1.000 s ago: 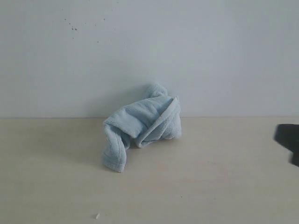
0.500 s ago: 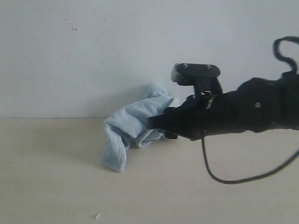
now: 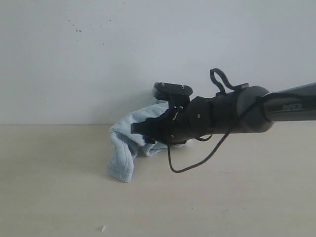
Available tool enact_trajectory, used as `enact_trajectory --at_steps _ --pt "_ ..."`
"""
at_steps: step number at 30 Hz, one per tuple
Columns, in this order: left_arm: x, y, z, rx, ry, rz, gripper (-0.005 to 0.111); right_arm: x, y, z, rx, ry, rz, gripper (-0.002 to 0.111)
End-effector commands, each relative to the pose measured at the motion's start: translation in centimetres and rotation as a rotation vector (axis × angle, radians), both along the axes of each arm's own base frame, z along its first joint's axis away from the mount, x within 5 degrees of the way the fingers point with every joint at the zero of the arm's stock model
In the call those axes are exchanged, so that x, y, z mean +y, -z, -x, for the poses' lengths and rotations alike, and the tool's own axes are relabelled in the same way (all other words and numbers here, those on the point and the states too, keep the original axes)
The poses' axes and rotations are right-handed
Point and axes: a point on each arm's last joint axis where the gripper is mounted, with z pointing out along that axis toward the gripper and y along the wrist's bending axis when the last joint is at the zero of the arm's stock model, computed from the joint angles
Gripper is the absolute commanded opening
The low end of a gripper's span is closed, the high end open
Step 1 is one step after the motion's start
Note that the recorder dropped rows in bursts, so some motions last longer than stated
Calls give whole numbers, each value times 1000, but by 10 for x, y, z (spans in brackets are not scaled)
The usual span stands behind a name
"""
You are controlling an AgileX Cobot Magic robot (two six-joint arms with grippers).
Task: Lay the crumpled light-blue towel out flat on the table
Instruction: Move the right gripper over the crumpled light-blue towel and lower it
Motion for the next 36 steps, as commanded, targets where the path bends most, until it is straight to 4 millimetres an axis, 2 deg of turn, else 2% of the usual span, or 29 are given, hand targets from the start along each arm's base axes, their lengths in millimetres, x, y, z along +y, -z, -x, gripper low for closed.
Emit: enact_trajectory --at_steps 1,12,19,21,23,31,36 --pt "0 0 0 -9 4 12 4 12 9 -18 -17 6 -18 55" --pt "0 0 0 -9 4 12 4 25 38 -41 -24 8 -17 55" --pt "0 0 0 -9 4 12 4 13 52 -59 -28 51 -20 54" --pt "0 0 0 -9 4 12 4 6 55 -63 -25 65 -18 50" --pt "0 0 0 -9 4 12 4 -2 58 -68 -26 85 -18 41" --pt "0 0 0 -9 4 12 4 -13 61 -74 -29 110 -18 0" --pt "0 0 0 -9 4 12 4 -7 48 -67 -29 35 48 0"
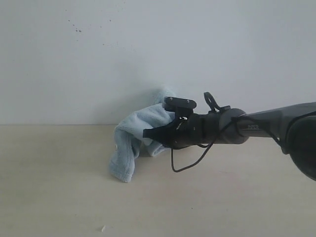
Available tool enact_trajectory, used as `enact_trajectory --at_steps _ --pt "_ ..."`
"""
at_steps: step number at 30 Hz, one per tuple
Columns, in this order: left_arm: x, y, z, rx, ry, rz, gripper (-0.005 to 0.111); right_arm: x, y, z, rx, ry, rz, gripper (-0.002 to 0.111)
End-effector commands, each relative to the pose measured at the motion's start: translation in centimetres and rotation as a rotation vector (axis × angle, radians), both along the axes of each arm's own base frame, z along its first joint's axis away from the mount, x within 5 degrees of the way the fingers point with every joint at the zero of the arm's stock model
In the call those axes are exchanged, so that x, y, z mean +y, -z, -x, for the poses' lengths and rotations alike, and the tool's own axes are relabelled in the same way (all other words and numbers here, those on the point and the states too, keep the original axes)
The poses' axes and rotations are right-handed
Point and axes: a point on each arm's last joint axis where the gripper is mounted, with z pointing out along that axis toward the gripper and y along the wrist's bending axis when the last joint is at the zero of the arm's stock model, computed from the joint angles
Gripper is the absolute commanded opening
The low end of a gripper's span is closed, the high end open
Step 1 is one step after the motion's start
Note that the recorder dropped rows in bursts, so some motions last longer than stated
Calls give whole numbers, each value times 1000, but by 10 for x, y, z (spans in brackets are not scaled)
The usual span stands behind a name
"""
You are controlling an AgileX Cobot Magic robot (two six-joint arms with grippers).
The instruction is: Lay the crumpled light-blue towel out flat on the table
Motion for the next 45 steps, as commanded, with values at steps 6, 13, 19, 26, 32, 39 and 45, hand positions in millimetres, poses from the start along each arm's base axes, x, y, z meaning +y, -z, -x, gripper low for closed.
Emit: enact_trajectory --at_steps 6,13,19,26,32,39,45 --pt "0 0 0 -9 4 12 4 5 -49 25 -97 -185 161 0" --pt "0 0 0 -9 4 12 4 -7 -58 28 -158 -166 168 1" --pt "0 0 0 -9 4 12 4 -5 -51 18 -216 -111 114 41" --pt "0 0 0 -9 4 12 4 -1 -34 -9 -194 -46 40 52" --pt "0 0 0 -9 4 12 4 5 -18 -33 -175 -31 15 17" --pt "0 0 0 -9 4 12 4 2 -27 -22 -111 -117 118 0" --pt "0 0 0 -9 4 12 4 -16 -41 10 -146 -127 166 0"
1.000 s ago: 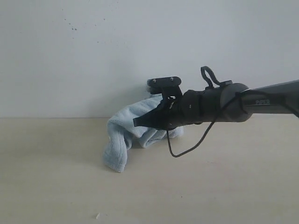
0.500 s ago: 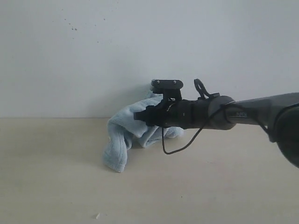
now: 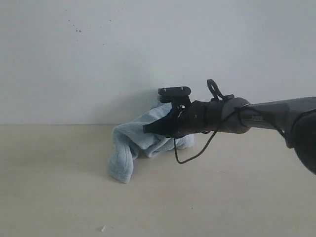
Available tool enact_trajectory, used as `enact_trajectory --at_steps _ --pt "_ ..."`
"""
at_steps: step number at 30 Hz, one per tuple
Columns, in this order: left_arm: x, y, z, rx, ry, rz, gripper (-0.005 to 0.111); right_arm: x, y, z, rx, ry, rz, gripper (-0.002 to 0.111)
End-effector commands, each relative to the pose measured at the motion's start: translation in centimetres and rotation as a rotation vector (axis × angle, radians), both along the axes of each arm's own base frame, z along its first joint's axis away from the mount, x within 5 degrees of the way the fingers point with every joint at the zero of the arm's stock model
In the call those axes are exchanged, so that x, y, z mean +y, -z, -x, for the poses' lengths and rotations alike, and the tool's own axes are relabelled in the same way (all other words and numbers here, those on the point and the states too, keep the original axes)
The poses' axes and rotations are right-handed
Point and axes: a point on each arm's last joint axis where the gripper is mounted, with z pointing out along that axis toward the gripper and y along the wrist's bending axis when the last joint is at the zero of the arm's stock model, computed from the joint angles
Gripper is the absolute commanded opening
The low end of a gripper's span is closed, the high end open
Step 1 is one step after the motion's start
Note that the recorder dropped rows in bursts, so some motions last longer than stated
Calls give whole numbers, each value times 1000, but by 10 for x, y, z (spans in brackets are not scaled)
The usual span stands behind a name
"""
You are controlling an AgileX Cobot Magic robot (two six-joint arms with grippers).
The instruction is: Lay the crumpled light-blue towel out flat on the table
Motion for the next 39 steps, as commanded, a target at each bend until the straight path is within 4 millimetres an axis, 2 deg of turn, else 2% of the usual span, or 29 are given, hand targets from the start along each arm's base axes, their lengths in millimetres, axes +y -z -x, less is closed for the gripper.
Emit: enact_trajectory --at_steps 1,5,7,8,15,20,23,25,27,28,29,30,31,32,34,37,39 --pt "0 0 0 -9 4 12 4 -18 -15 24 -54 6 22 0" --pt "0 0 0 -9 4 12 4 -36 -28 56 -103 29 16 0" --pt "0 0 0 -9 4 12 4 -48 -39 77 -118 36 15 0" --pt "0 0 0 -9 4 12 4 -53 -35 88 -105 39 25 0" --pt "0 0 0 -9 4 12 4 -94 -84 176 -121 18 24 0" --pt "0 0 0 -9 4 12 4 -93 -99 219 -59 -162 154 0" --pt "0 0 0 -9 4 12 4 -87 -100 229 -30 -215 174 0" --pt "0 0 0 -9 4 12 4 -78 -107 229 -79 -232 155 0" --pt "0 0 0 -9 4 12 4 -63 -134 234 -193 -299 142 0" --pt "0 0 0 -9 4 12 4 -52 -158 242 -263 -369 147 0" --pt "0 0 0 -9 4 12 4 -48 -170 248 -287 -399 141 0" --pt "0 0 0 -9 4 12 4 -46 -195 259 -322 -432 117 0" --pt "0 0 0 -9 4 12 4 -49 -210 266 -353 -436 98 0" --pt "0 0 0 -9 4 12 4 -52 -214 268 -369 -434 98 0" --pt "0 0 0 -9 4 12 4 -63 -199 260 -306 -417 168 0" --pt "0 0 0 -9 4 12 4 -79 -139 235 -98 -328 236 0" --pt "0 0 0 -9 4 12 4 -80 -117 228 -27 -325 268 0"
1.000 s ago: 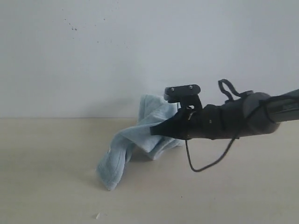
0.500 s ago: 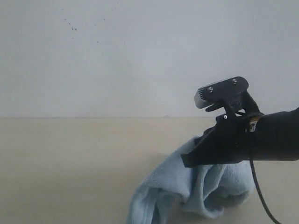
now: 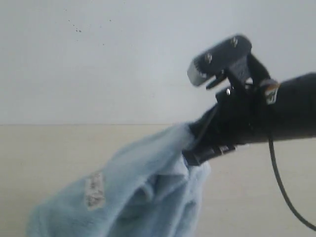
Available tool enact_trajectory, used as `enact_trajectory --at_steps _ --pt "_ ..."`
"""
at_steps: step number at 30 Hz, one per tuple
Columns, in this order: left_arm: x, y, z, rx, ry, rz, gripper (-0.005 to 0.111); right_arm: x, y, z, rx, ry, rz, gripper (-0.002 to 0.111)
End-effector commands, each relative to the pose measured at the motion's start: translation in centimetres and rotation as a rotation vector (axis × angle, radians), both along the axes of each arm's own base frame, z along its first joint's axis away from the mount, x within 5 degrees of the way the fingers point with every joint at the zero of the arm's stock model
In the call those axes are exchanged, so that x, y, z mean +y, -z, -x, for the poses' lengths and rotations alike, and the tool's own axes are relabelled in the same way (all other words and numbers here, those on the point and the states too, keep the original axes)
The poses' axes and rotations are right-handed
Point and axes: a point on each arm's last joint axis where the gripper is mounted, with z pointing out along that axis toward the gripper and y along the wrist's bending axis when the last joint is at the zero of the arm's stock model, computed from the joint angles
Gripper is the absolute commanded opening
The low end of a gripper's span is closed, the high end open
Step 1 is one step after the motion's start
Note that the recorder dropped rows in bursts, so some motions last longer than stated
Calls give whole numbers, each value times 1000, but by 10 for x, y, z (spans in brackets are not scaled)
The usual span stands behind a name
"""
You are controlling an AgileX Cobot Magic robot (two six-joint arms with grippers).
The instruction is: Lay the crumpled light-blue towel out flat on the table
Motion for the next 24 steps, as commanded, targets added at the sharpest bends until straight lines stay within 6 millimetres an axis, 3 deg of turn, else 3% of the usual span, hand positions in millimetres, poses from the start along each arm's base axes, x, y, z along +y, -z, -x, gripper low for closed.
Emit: enact_trajectory --at_steps 1,8,12,16,20,24 --pt "0 0 0 -5 4 11 4 -4 42 -14 119 36 83 0" --pt "0 0 0 -5 4 11 4 4 28 -15 92 19 49 0" --pt "0 0 0 -5 4 11 4 38 5 6 16 -156 64 0" --pt "0 0 0 -5 4 11 4 67 -3 27 -60 -262 16 0" --pt "0 0 0 -5 4 11 4 99 -9 63 -153 -429 -6 0" --pt "0 0 0 -5 4 11 4 111 -36 63 -302 -429 -125 0"
